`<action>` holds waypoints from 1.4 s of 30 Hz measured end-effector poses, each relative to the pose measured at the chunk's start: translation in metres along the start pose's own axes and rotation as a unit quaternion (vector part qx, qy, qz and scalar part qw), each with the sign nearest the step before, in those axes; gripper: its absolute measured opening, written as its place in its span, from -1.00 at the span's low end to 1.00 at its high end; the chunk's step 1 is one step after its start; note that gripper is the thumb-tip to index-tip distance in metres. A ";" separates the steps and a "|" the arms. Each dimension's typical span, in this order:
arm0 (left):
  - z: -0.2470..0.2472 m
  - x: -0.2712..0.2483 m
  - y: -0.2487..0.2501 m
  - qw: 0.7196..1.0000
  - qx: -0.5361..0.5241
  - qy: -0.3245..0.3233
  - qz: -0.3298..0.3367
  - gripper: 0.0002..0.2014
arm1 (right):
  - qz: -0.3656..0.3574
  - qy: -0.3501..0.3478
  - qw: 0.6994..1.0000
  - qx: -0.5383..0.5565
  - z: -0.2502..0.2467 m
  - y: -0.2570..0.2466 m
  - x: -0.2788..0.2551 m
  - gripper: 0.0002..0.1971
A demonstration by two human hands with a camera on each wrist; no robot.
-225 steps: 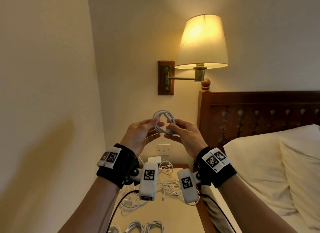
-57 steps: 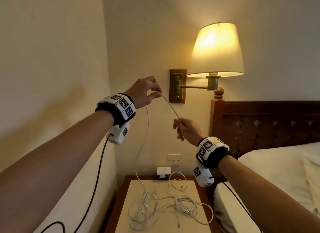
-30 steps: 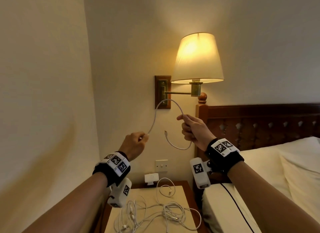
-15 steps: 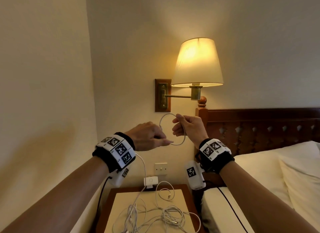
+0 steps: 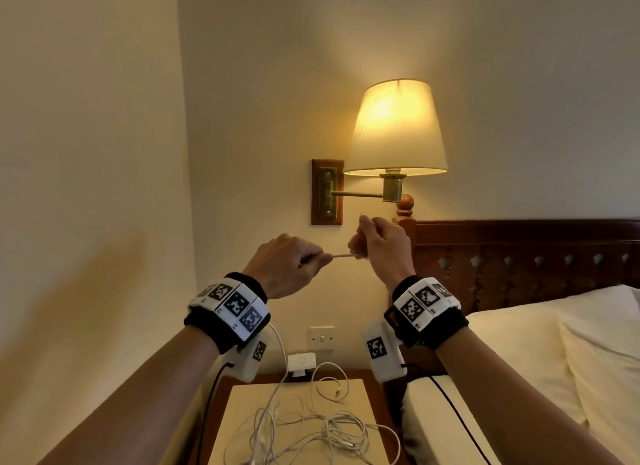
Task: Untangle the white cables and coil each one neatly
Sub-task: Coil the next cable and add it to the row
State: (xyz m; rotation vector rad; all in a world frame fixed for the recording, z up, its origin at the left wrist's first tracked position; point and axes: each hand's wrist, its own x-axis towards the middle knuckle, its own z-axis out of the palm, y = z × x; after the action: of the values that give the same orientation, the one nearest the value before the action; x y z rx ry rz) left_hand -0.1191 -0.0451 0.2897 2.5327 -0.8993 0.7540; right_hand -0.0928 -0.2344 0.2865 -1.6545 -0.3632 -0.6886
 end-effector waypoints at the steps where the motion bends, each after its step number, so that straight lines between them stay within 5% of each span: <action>1: 0.000 -0.002 -0.002 1.000 0.006 0.003 -0.007 -0.63 | 0.002 0.010 1.000 -0.002 -0.001 0.001 0.001 -0.73; 5: -0.007 -0.005 -0.019 0.991 0.062 0.087 -0.085 -0.71 | 0.101 -0.017 0.987 0.126 -0.016 0.002 -0.001 -0.72; 9: -0.009 -0.004 -0.030 0.973 0.057 0.182 -0.133 -0.77 | 0.155 -0.071 0.980 0.099 -0.017 0.010 -0.002 -0.66; 15: -0.002 -0.007 -0.015 0.992 0.034 0.117 -0.026 -0.78 | 0.109 -0.174 0.969 0.140 -0.016 0.005 -0.010 -0.72; 20: 0.003 -0.008 0.000 0.989 0.019 0.124 0.076 -0.78 | 0.063 -0.114 0.988 0.085 -0.012 0.003 -0.011 -0.73; 26: 0.007 -0.005 -0.001 0.969 0.058 0.235 0.058 -0.74 | 0.103 -0.093 0.981 0.134 -0.017 0.003 -0.011 -0.67; 31: 0.021 -0.009 0.001 0.983 0.048 0.121 0.132 -0.60 | 0.134 -0.120 0.967 0.181 -0.020 0.002 -0.010 -0.64; 38: 0.026 -0.003 0.013 0.975 0.040 0.081 0.202 -0.63 | 0.070 -0.161 0.978 0.112 -0.018 -0.007 -0.016 -0.69; 42: 0.019 -0.001 0.016 0.973 -0.039 0.127 0.187 -0.72 | 0.082 -0.200 0.969 0.118 -0.017 -0.010 -0.020 -0.65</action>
State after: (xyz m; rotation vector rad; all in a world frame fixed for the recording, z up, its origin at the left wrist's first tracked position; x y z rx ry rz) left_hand -0.1234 -0.0660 0.2762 2.1578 -1.2995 1.1007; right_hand -0.1182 -0.2458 0.2836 -1.5668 -0.5661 -0.1726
